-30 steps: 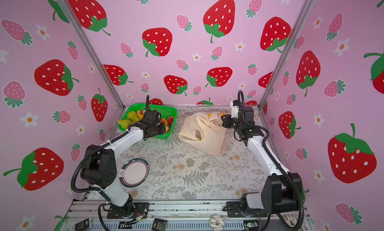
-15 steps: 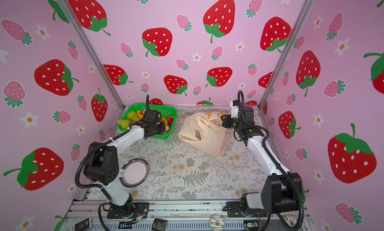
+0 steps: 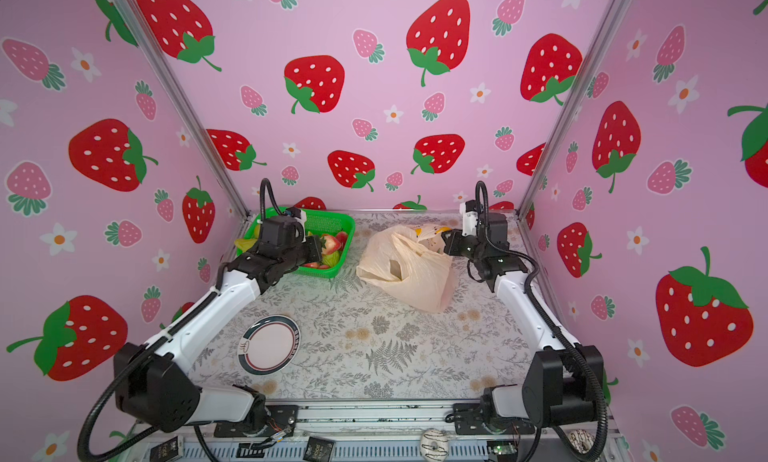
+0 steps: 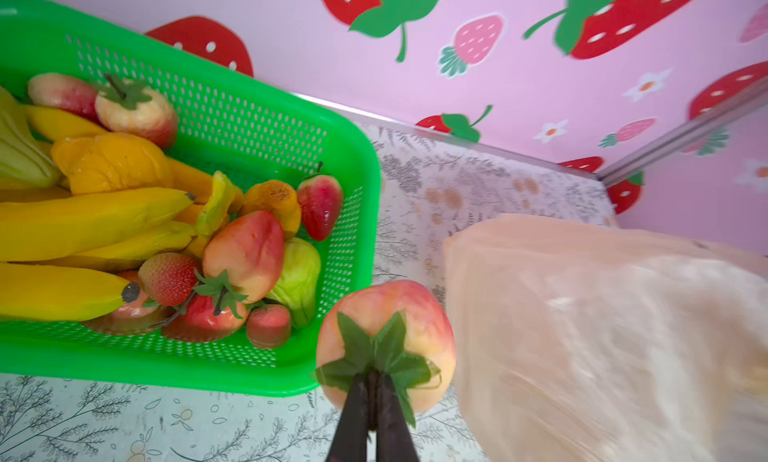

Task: Place the fake fruits into the plastic bag and tie a complex knot
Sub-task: 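Close the left gripper on the pink peach with green leaves, then carry the peach with the left gripper to the bag opening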

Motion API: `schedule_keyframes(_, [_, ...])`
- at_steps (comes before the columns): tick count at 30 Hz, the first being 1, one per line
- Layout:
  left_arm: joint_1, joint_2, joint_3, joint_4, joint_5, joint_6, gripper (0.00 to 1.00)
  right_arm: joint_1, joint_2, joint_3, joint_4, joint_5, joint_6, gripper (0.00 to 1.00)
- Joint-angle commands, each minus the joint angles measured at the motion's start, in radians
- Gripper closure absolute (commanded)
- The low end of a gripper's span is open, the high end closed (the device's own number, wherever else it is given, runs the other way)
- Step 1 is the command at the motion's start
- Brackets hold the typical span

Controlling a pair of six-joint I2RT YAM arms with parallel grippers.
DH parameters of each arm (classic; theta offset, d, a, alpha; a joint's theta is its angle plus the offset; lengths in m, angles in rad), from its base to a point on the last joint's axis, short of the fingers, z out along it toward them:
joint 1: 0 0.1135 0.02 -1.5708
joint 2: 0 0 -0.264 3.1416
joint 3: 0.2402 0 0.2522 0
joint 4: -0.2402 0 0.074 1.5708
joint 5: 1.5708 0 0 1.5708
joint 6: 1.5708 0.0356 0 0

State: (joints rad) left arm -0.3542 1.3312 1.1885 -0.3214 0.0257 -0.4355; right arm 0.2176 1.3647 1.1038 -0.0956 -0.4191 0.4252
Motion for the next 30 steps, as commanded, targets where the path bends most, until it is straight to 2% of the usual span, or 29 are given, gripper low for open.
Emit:
schedule_keyframes(1, [-0.071,-0.116,-0.048,0.044,0.051,-0.008,1.00,-0.006,-0.005,-0.007,0.010,-0.009,-0.001,0.93])
schedule_keyframes(6, [-0.235,-0.193,-0.078,0.122,0.099,-0.001,1.00,-0.006,-0.006,-0.013,0.016,-0.012,0.007,0.93])
schedule_keyframes(11, [-0.350,-0.097,-0.021,0.120,0.073,0.039,1.00,-0.006,-0.008,-0.010,0.017,-0.022,0.015,0.93])
schedule_keyframes(18, [-0.420,0.060,0.056,0.123,0.049,0.060,1.00,-0.006,-0.030,-0.007,-0.001,-0.018,0.013,0.92])
schedule_keyframes(25, [-0.445,0.193,0.122,0.224,0.161,0.046,1.00,-0.004,-0.033,-0.014,0.014,-0.040,0.036,0.93])
schedule_keyframes(30, [-0.450,0.314,0.212,0.237,0.176,0.034,1.00,0.000,-0.036,-0.025,0.031,-0.050,0.054,0.93])
